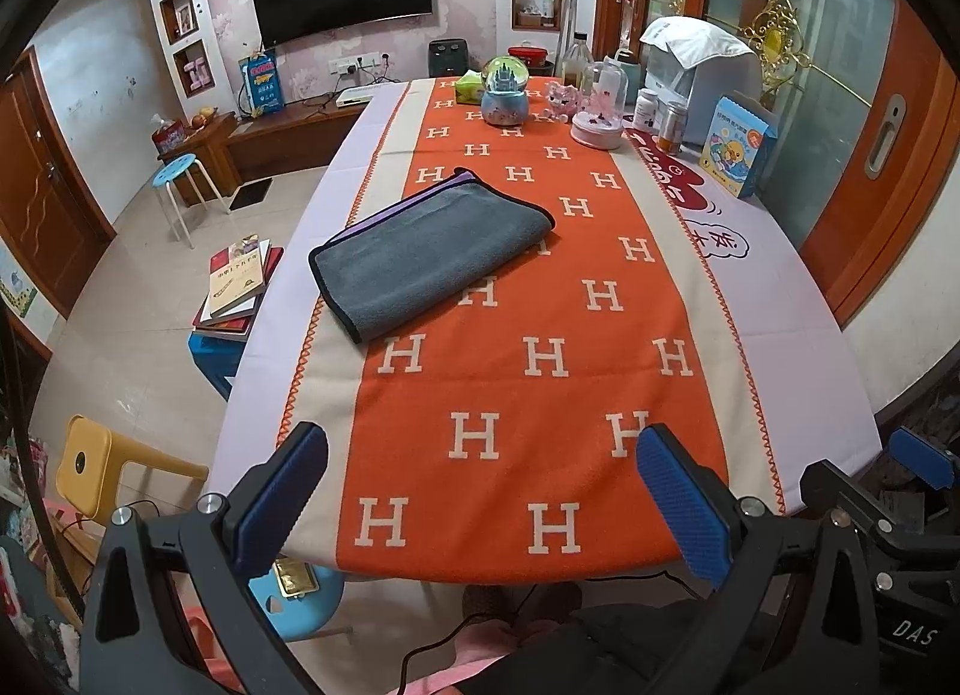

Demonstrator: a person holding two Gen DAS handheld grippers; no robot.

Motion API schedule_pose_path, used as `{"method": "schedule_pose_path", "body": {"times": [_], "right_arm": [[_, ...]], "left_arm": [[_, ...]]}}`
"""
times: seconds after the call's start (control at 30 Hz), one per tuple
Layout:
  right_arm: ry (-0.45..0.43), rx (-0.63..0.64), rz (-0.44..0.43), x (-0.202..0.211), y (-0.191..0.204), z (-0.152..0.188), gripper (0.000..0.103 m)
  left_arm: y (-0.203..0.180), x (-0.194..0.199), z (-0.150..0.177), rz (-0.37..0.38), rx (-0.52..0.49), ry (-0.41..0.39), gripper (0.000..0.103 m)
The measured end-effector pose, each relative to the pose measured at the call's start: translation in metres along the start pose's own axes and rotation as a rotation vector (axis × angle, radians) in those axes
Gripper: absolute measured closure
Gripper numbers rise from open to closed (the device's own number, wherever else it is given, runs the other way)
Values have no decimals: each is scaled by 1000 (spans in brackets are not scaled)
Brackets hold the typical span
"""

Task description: Fold towel

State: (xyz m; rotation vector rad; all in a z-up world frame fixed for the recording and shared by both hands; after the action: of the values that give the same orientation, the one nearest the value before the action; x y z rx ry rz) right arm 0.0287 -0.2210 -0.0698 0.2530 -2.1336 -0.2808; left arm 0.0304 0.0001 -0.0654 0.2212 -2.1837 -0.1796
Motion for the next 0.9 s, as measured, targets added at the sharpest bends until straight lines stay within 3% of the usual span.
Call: {"method": "schedule_pose_path", "body": {"times": [0.9], "right_arm": [[1,1,1,-2,2,0,0]], "left_arm": [[-5,-8,7,5,-12,23,1]]}}
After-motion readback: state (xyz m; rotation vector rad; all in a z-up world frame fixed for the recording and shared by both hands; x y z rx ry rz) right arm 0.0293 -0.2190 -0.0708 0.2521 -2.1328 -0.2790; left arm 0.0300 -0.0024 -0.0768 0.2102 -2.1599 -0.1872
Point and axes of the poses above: each gripper's, at about its wrist camera, not at the fingertips, and x roughly against the way its jaws point, y to its left, z to its underside, the point moved 5 cm from there along -x, roughly the way its jaws point, and after that the axes turned 14 degrees about -z, right-handed, at the moved point
